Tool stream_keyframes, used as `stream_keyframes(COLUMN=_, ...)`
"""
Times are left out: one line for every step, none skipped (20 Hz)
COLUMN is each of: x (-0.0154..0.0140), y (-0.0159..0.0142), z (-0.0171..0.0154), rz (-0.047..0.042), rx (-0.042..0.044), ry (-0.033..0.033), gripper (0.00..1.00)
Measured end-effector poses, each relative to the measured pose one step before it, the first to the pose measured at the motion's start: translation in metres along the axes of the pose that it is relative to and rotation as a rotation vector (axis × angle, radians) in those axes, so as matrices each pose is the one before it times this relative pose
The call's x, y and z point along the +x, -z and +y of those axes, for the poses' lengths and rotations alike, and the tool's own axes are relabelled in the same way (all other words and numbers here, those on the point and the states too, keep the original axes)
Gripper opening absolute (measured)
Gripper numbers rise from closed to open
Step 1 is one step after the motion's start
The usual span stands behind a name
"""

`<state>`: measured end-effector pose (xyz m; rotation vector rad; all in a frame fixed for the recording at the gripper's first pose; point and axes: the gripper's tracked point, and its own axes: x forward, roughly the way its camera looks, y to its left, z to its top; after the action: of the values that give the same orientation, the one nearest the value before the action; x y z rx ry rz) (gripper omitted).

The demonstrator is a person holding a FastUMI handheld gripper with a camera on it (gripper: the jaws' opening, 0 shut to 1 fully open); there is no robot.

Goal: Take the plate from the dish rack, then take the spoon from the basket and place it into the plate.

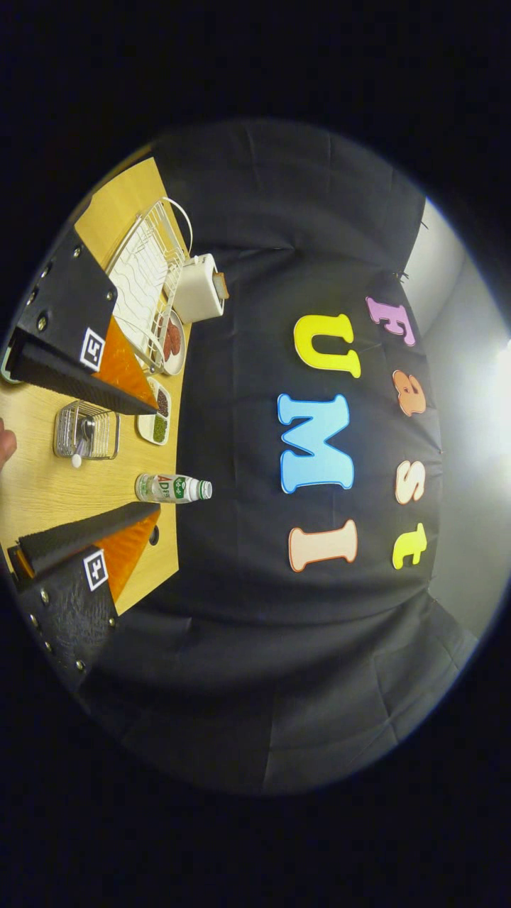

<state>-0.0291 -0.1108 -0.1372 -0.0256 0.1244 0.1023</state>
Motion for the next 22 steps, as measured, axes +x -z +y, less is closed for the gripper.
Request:
stream_keyframes(x=0.00633, y=0.00812, z=-0.00182, rz=-0.00574, rx=0.00638, ry=0.00095, gripper=0.77)
stream_keyframes(x=0.00493, y=0.00641, z=-0.00599, rz=-0.01024, rx=-0.00329, ry=0.02245, gripper=0.77)
stream_keyframes(x=0.00562, y=0.00039, z=-0.00951, rz=-0.02398, rx=-0.01633, ry=0.03618, gripper=0.77)
stream_keyframes(x=0.00557, y=0.00467, z=-0.00439, rz=-0.01141, rx=-0.01434, ry=0.01977, gripper=0.76)
stream_keyframes(x=0.00346, y=0.00528, z=0.00030, rz=0.00205, rx=-0.00380, ry=-0.00013, gripper=0.76)
stream_keyframes(x=0.00301, y=0.00560, z=0.00481, rz=0.00285, rx=0.00687, ry=-0.01162, gripper=0.76)
stream_keyframes(x=0.00427, y=0.00645, z=0.00317, rz=0.00667, rx=0.01211, ry=-0.01245, gripper=0.76)
stream_keyframes(x=0.00430, y=0.00774, z=0.00198, rz=0.00624, rx=0.01153, ry=-0.00889, gripper=0.77)
stream_keyframes(x=0.00360, y=0.00588, z=0.00111, rz=0.00364, rx=0.01044, ry=-0.00586, gripper=0.76)
stream_keyframes(x=0.00523, y=0.00841, z=0.00195, rz=0.00664, rx=0.01203, ry=-0.00467, gripper=0.73)
stream_keyframes(x=0.00504, y=0.00842, z=-0.00039, rz=0.00952, rx=0.01076, ry=0.01064, gripper=0.72)
stream_keyframes(x=0.00260, y=0.00372, z=-0.00046, rz=-0.00836, rx=0.01599, ry=0.00233, gripper=0.65)
stream_keyframes(x=0.00543, y=0.00328, z=-0.00157, rz=-0.00671, rx=0.00459, ry=0.01284, gripper=0.56)
stream_keyframes(x=0.00224, y=0.00603, z=-0.00516, rz=0.00370, rx=-0.00358, ry=0.01657, gripper=0.42)
stream_keyframes(x=0.00143, y=0.00476, z=0.00341, rz=0.01407, rx=-0.00405, ry=-0.00940, gripper=0.27)
stream_keyframes(x=0.00004, y=0.00559, z=0.00350, rz=0.01288, rx=0.00151, ry=-0.01342, gripper=0.24)
stream_keyframes(x=-0.00555, y=-0.00699, z=0.00295, rz=0.00552, rx=0.00319, ry=-0.01339, gripper=0.24)
stream_keyframes(x=0.01443, y=0.00434, z=-0.00118, rz=-0.01293, rx=0.01670, ry=0.00524, gripper=0.20)
stream_keyframes(x=-0.00244, y=0.00082, z=0.00449, rz=0.01204, rx=-0.00420, ry=-0.00813, gripper=0.16)
stream_keyframes(x=-0.00508, y=-0.00077, z=0.00024, rz=0.00497, rx=-0.00030, ry=0.00400, gripper=0.16)
stream_keyframes(x=-0.00645, y=-0.00515, z=0.00118, rz=-0.00327, rx=-0.00649, ry=0.00275, gripper=0.12)
stream_keyframes(x=-0.00055, y=0.00133, z=0.00088, rz=0.01550, rx=-0.00763, ry=-0.00069, gripper=0.09)
